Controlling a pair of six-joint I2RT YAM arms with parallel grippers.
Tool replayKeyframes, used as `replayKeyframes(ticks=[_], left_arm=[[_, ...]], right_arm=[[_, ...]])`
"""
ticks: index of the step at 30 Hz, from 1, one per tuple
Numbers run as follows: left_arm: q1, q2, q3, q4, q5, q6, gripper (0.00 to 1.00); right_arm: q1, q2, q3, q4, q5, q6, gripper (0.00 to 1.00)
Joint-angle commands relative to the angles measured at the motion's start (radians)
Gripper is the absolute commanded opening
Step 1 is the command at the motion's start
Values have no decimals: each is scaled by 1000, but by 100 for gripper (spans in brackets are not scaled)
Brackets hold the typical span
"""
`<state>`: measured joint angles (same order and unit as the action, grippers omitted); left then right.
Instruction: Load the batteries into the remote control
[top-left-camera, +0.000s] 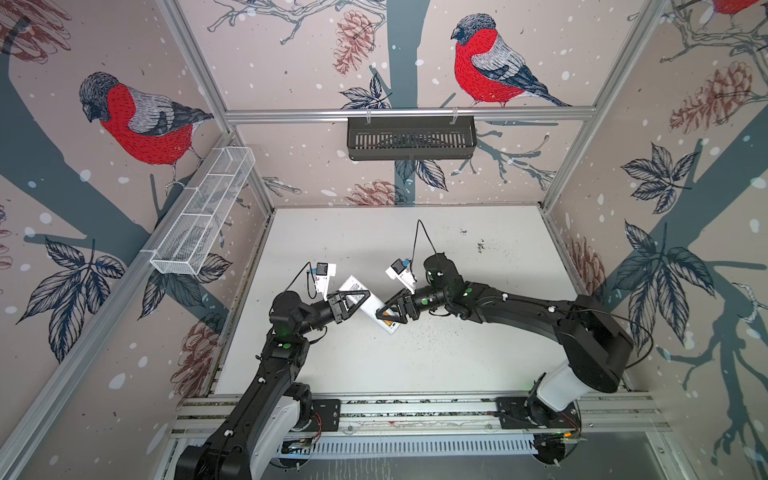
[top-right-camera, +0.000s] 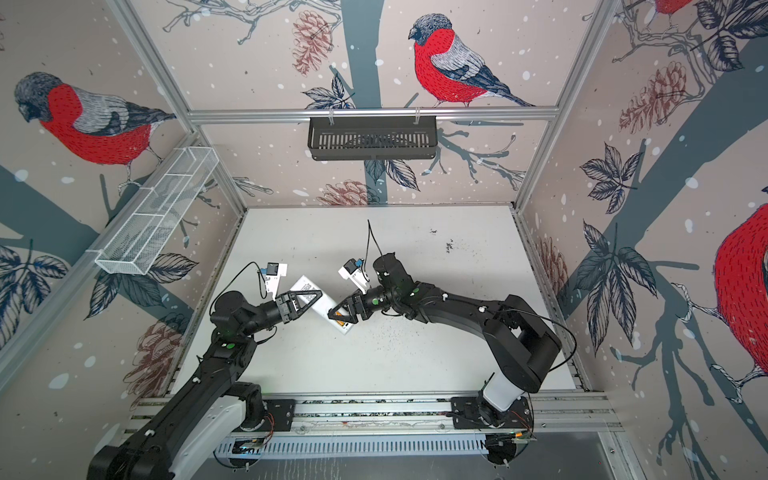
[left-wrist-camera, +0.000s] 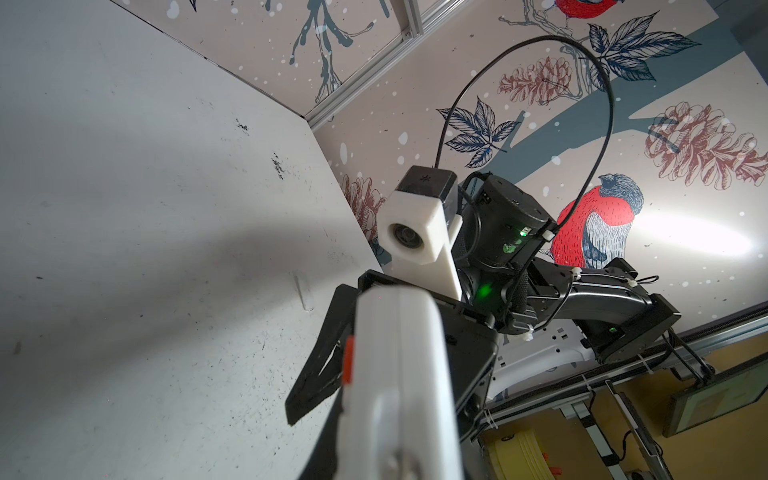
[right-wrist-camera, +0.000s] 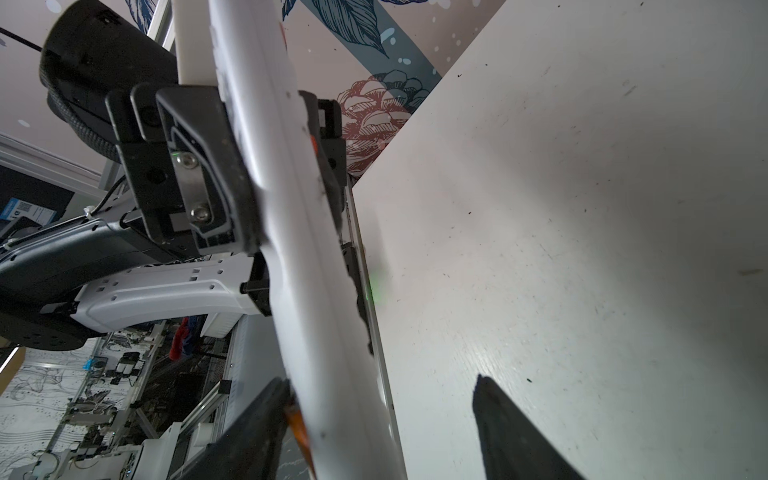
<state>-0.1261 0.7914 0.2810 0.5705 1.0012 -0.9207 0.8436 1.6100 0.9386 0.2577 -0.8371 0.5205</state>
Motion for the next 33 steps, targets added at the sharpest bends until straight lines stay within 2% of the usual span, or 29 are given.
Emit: replayKeyframes(ticks=[1, 3, 10, 11, 13, 14, 21, 24, 27, 33], left_arm=[[0, -5, 12, 33, 11, 4, 0], [1, -7, 13, 32, 11, 4, 0], [3, -17, 14, 37, 15, 2, 0], [3, -18, 14, 39, 16, 1, 0], [3, -15, 13, 45, 19, -3, 0], [3, -14, 14, 46, 19, -4, 0], [3, -12, 14, 45, 17, -3, 0], [4, -9, 14, 44, 15, -1, 0], [4, -8, 12, 40, 13, 2, 0], [3, -9, 14, 33, 12, 4, 0]], right_arm=[[-2, 2, -11, 10, 3, -2, 64], [-3, 3, -20, 6, 2, -9, 58], [-11, 3, -59, -2, 10, -33, 45], [-13, 7, -60, -9, 16, -38, 41], [-12, 8, -60, -28, 35, -47, 25], [-12, 8, -63, -30, 39, -49, 22], [-12, -2, -53, -76, 68, -82, 22], [1, -8, -31, -110, 88, -108, 26], [13, -7, -10, -118, 89, -116, 35], [23, 7, 7, -103, 83, -112, 37]])
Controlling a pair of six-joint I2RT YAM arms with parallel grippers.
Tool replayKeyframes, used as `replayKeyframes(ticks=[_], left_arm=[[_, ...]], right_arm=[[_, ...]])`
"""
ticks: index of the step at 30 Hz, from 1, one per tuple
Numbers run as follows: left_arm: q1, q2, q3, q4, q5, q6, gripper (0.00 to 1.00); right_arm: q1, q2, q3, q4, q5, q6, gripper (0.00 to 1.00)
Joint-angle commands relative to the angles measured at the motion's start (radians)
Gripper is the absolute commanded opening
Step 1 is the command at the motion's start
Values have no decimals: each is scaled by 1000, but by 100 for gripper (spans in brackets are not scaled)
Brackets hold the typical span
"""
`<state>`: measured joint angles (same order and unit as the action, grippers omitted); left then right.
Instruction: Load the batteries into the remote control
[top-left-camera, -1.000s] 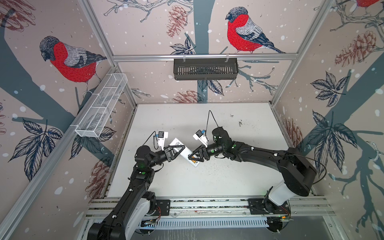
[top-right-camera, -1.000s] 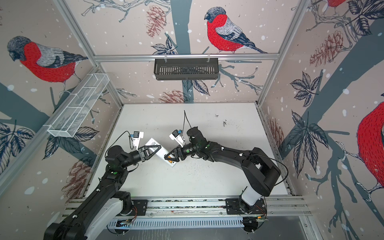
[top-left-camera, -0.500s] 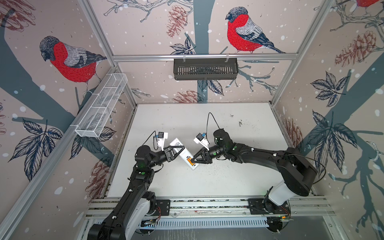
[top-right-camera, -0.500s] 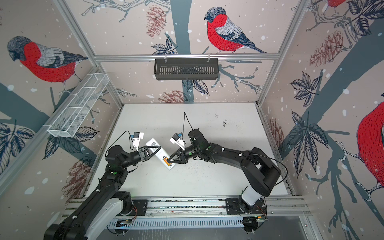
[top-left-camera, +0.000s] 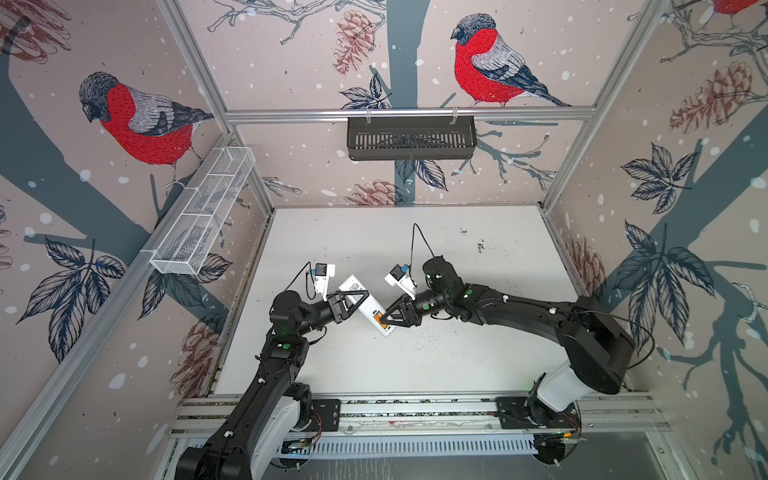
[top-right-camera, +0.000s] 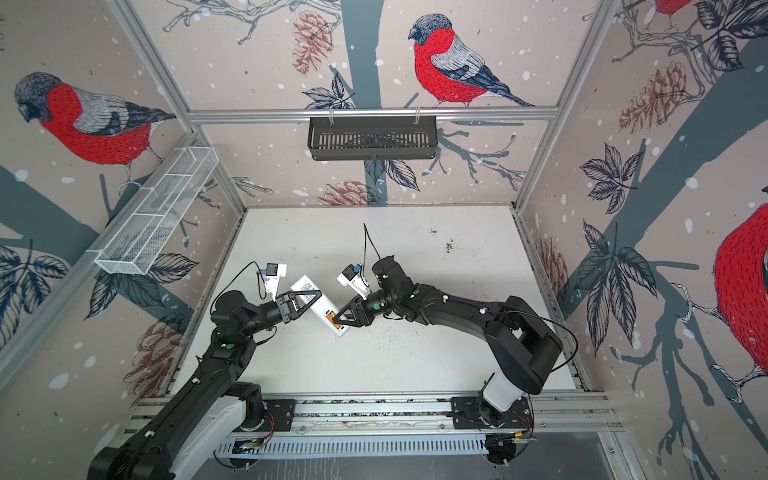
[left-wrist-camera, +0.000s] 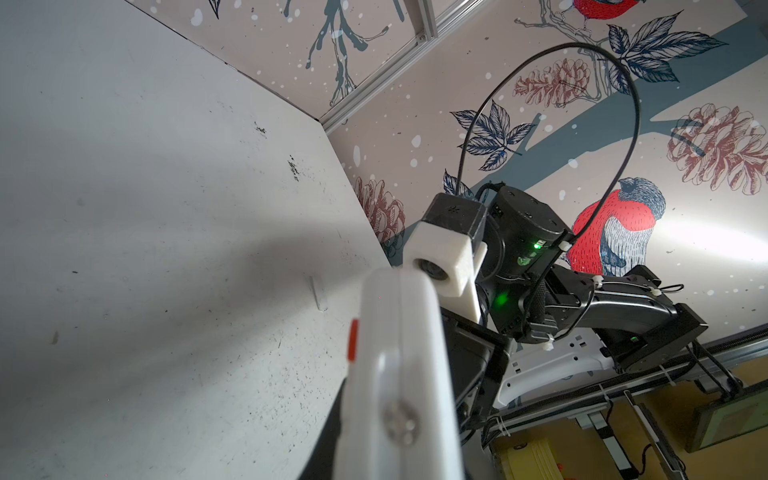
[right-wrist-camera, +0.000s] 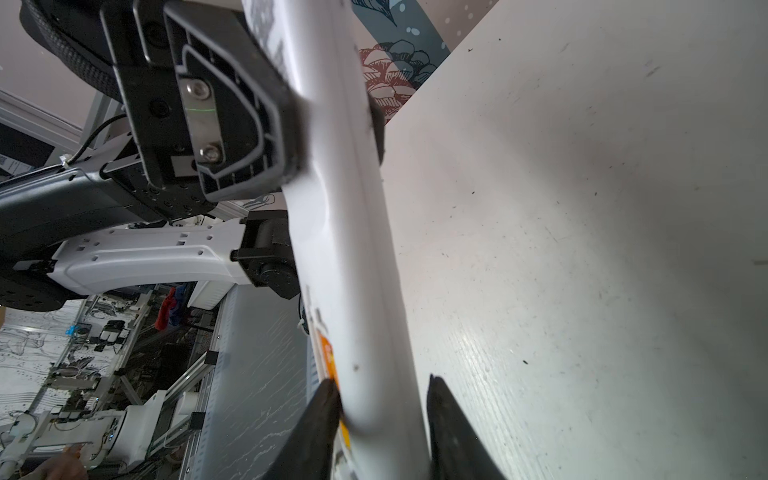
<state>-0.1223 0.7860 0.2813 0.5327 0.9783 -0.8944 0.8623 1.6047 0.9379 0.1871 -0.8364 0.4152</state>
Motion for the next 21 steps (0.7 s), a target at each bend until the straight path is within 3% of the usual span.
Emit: replayKeyframes(ticks=[1, 6, 12, 21], left_arm=[[0, -3, 13, 70, 37, -22, 0], [0, -6, 14, 67, 33, -20, 0], [0, -3, 15, 68, 33, -20, 0], [0, 14, 31, -9, -24, 37, 0]], right_arm=[[7, 17, 11, -37, 88, -9, 37], [26, 38, 49, -95, 143, -36, 31], [44, 55, 87, -156, 199, -59, 30], [-19, -44, 0, -89, 211, -18, 60]])
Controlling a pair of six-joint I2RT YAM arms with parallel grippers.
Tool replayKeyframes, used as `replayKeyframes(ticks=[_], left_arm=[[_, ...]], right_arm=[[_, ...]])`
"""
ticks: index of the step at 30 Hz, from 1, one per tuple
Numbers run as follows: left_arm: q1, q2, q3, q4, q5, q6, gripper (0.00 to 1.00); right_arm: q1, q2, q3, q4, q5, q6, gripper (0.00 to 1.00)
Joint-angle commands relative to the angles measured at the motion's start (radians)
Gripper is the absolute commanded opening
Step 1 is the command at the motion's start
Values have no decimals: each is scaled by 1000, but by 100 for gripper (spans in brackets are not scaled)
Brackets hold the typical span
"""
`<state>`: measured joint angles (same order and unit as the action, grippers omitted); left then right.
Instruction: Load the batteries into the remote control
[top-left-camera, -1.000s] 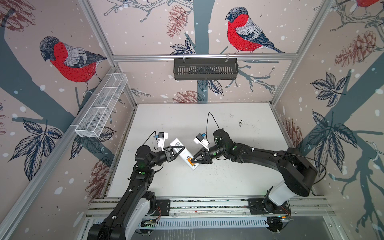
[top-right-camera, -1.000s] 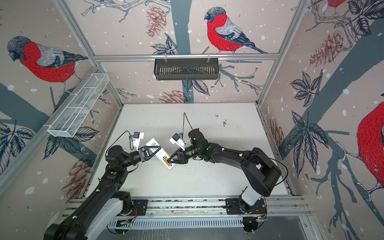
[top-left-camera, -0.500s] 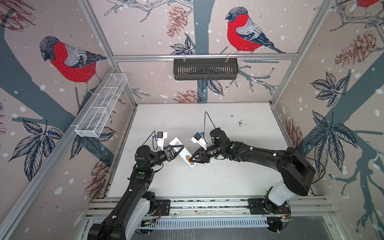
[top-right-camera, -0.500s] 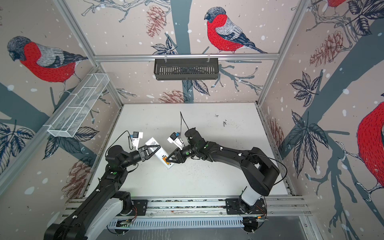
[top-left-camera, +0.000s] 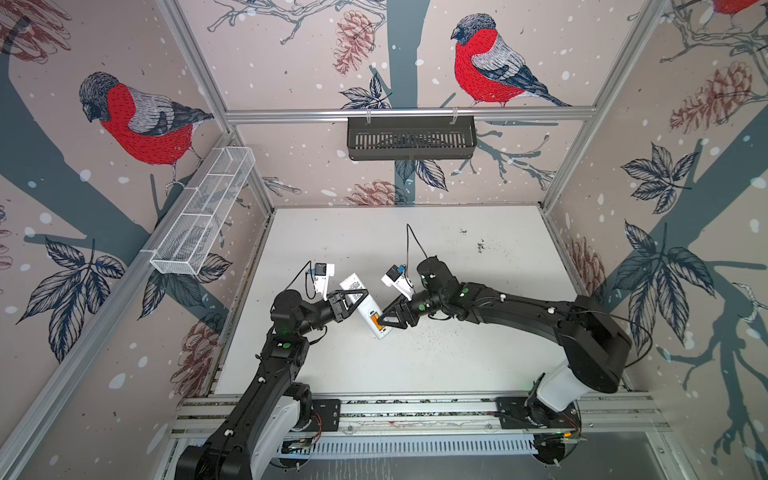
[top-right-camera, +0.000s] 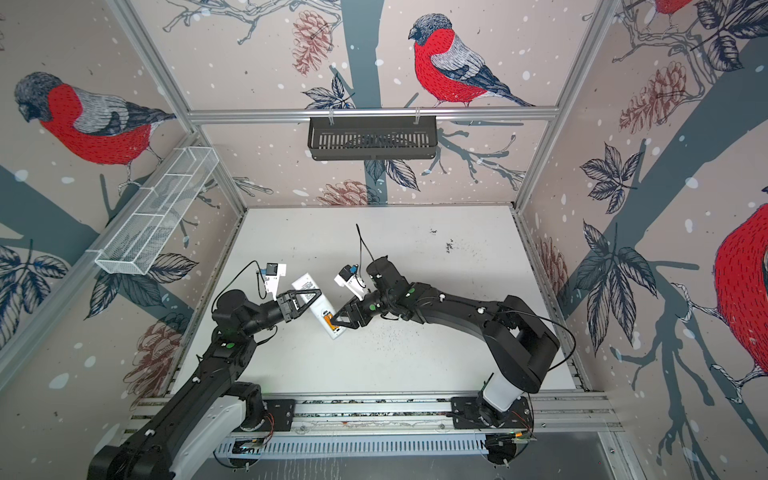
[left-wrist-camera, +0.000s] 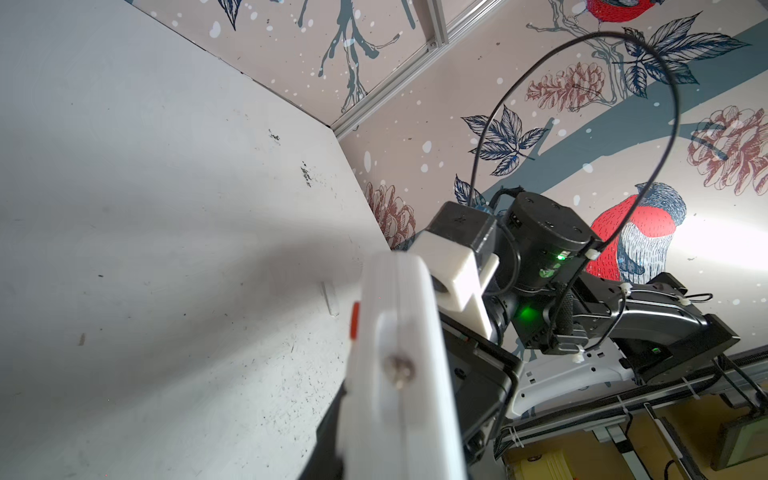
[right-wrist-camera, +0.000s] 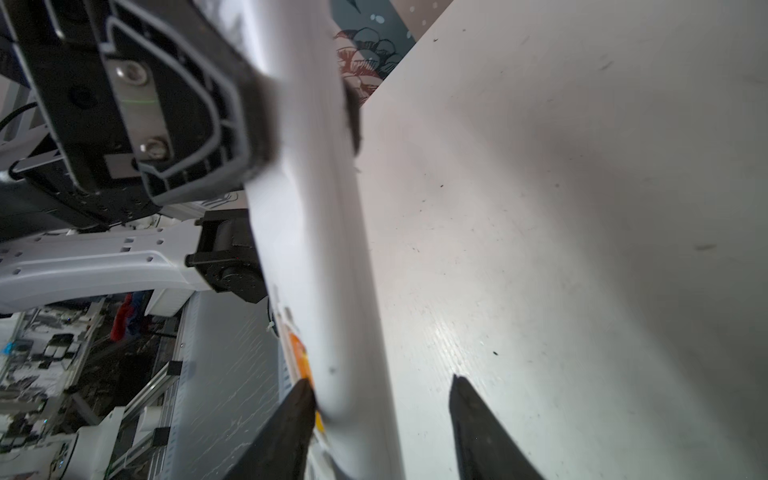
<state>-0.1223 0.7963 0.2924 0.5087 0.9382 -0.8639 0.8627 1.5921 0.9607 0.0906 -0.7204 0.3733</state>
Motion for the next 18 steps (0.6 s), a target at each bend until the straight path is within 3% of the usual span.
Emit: replayKeyframes(ticks=[1, 7, 13, 18], left_arm=[[-2, 8, 32, -23, -3, 28, 0], [-6, 47, 48, -90, -92, 83, 0], [-16, 89, 45, -88, -133, 96, 0], [-21, 100, 44, -92, -152, 105, 0]], right_arm=[[-31, -50, -33, -5, 121, 21, 63], [-122, -155, -127, -101, 336, 45, 70], [-215, -242, -218, -253, 671, 80, 73], [-313, -272, -294, -300, 780, 95, 74]])
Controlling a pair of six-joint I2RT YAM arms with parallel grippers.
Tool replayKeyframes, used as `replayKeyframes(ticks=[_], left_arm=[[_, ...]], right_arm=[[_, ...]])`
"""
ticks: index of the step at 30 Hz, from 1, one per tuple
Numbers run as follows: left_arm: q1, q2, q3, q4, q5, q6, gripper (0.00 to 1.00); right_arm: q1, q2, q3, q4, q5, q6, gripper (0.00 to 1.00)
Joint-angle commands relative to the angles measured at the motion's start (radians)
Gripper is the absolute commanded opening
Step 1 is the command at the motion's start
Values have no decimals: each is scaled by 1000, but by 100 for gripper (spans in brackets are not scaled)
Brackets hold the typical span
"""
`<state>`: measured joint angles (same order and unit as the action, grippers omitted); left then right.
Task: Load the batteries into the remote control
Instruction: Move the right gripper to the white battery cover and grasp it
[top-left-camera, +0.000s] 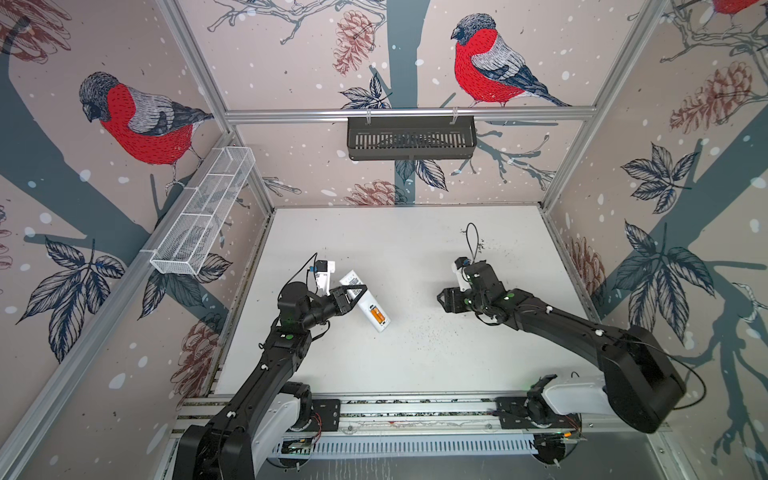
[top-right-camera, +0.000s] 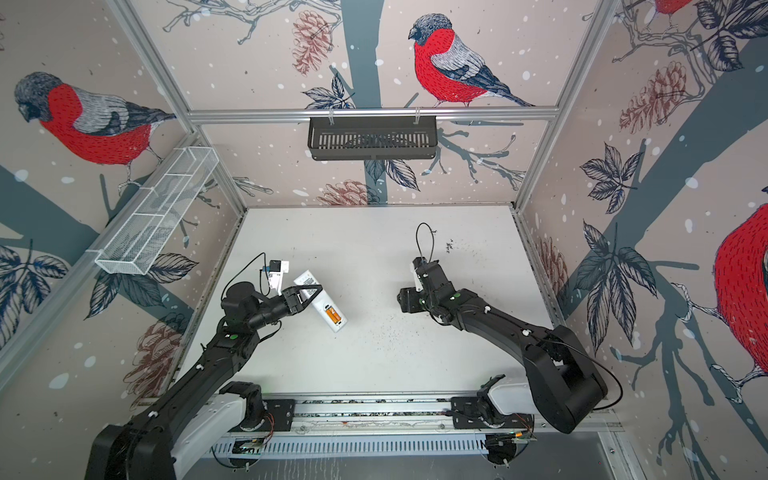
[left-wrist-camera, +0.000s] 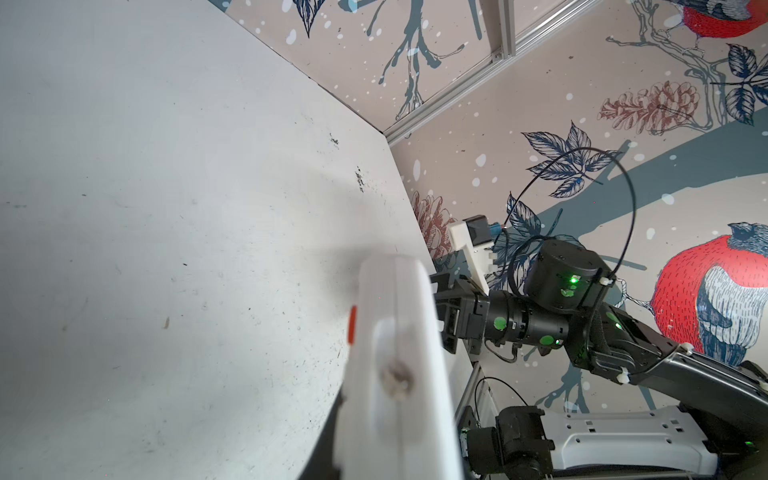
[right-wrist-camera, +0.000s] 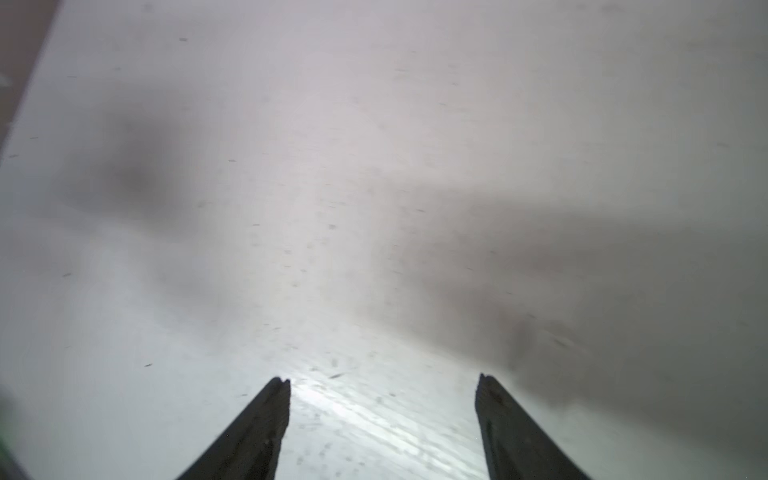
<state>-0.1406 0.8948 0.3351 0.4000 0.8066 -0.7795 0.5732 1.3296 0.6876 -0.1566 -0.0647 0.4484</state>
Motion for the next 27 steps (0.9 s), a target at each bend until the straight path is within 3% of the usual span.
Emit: replayKeyframes(ticks=[1, 13, 27], left_arm=[[-4, 1, 1, 17, -23, 21, 0], [-7, -23, -7, 19, -26, 10, 0], [-7, -47, -34, 68, -18, -12, 0]], right_arm=[[-38, -7, -30, -61, 135, 16, 74], [-77, 101, -51, 11, 105, 3, 71], [-7, 230, 20, -39, 219, 14, 50]])
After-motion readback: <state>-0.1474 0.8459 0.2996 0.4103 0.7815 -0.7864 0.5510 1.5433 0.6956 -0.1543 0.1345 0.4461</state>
